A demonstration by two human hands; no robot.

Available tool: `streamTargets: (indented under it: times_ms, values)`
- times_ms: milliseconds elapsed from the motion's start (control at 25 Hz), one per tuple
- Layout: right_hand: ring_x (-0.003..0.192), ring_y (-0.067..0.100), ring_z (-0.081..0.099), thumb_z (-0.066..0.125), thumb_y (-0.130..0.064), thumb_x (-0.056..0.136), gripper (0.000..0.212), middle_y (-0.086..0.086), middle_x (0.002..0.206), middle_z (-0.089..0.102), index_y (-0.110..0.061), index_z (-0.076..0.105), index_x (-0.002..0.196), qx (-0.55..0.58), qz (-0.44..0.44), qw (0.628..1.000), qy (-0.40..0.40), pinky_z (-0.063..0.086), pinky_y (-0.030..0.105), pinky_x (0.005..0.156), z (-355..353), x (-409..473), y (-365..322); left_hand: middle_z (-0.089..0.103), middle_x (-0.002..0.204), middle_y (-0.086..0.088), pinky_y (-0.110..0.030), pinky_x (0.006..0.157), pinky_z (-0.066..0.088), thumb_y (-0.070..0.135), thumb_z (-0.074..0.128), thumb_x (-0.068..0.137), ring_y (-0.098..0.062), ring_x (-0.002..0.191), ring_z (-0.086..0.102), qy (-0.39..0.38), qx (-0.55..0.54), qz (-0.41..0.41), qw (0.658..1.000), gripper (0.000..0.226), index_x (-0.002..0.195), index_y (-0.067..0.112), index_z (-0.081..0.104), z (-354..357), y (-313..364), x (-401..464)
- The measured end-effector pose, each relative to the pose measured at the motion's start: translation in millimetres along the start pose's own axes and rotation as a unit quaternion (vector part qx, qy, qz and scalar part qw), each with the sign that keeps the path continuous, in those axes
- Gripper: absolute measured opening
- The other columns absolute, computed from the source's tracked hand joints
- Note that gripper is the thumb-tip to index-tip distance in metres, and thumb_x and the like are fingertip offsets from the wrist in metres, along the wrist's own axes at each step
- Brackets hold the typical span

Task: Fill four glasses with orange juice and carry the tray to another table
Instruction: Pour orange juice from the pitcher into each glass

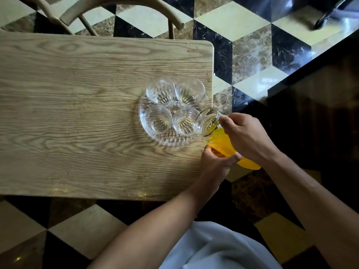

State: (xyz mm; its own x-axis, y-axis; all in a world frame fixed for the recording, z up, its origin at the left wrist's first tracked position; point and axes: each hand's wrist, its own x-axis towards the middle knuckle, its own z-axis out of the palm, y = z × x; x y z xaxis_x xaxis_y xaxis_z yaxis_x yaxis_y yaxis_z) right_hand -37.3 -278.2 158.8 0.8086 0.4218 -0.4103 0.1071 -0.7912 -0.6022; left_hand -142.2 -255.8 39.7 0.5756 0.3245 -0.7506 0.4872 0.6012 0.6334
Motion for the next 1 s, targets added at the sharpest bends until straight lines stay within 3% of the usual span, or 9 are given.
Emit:
streamTargets:
  times_ms: [160, 480, 720, 880, 1000]
  values:
    - [0.048, 0.016, 0.047, 0.049, -0.045, 0.102, 0.051, 0.003, 0.057, 0.057, -0.006, 0.061, 0.072, -0.018, 0.015, 1.000, 0.000, 0.036, 0.031, 0.049, 1.9, 3.9, -4.7, 0.081, 0.105, -0.011, -0.021, 0.064, 0.058, 0.006, 0.096, 0.065, -0.006, 0.075, 0.076, -0.002, 0.004, -0.007, 1.000, 0.060, 0.118, 0.006, 0.067, 1.0, 0.7, 0.8]
    - [0.052, 0.022, 0.050, 0.048, -0.043, 0.102, 0.049, 0.005, 0.059, 0.057, -0.009, 0.058, 0.069, -0.056, 0.033, 0.998, -0.010, 0.034, 0.029, 0.048, 3.0, 11.0, -15.6, 0.080, 0.105, -0.016, -0.030, 0.074, 0.061, 0.010, 0.097, 0.066, -0.013, 0.076, 0.073, 0.004, -0.003, -0.001, 1.000, 0.057, 0.114, 0.002, 0.068, 4.4, -2.7, -0.4]
    - [0.059, 0.030, 0.050, 0.045, -0.026, 0.105, 0.040, 0.009, 0.063, 0.049, -0.009, 0.046, 0.068, -0.122, -0.013, 0.991, -0.048, 0.041, 0.035, 0.053, 0.5, 12.5, -29.3, 0.077, 0.089, 0.000, -0.017, 0.065, 0.054, 0.008, 0.096, 0.067, -0.003, 0.065, 0.069, -0.004, -0.029, -0.001, 1.000, 0.046, 0.104, 0.009, 0.070, 5.2, -0.3, -1.1]
    - [0.050, 0.012, 0.038, 0.044, -0.029, 0.103, 0.046, -0.003, 0.056, 0.041, -0.018, 0.042, 0.059, -0.097, 0.009, 0.994, -0.054, 0.036, 0.025, 0.052, 1.5, 16.1, -30.2, 0.076, 0.085, 0.002, -0.024, 0.067, 0.054, 0.013, 0.096, 0.064, -0.006, 0.065, 0.066, -0.008, -0.047, -0.005, 0.999, 0.042, 0.096, 0.016, 0.069, 8.0, 1.4, -3.1]
    - [0.057, 0.026, 0.045, 0.044, -0.023, 0.104, 0.041, 0.004, 0.060, 0.043, -0.013, 0.038, 0.065, -0.148, -0.025, 0.987, -0.058, 0.043, 0.033, 0.055, 3.4, 17.5, -33.9, 0.078, 0.084, 0.005, -0.023, 0.067, 0.055, 0.027, 0.096, 0.056, -0.006, 0.068, 0.069, -0.015, -0.063, 0.002, 0.998, 0.050, 0.097, 0.016, 0.071, 9.2, 2.1, -4.0]
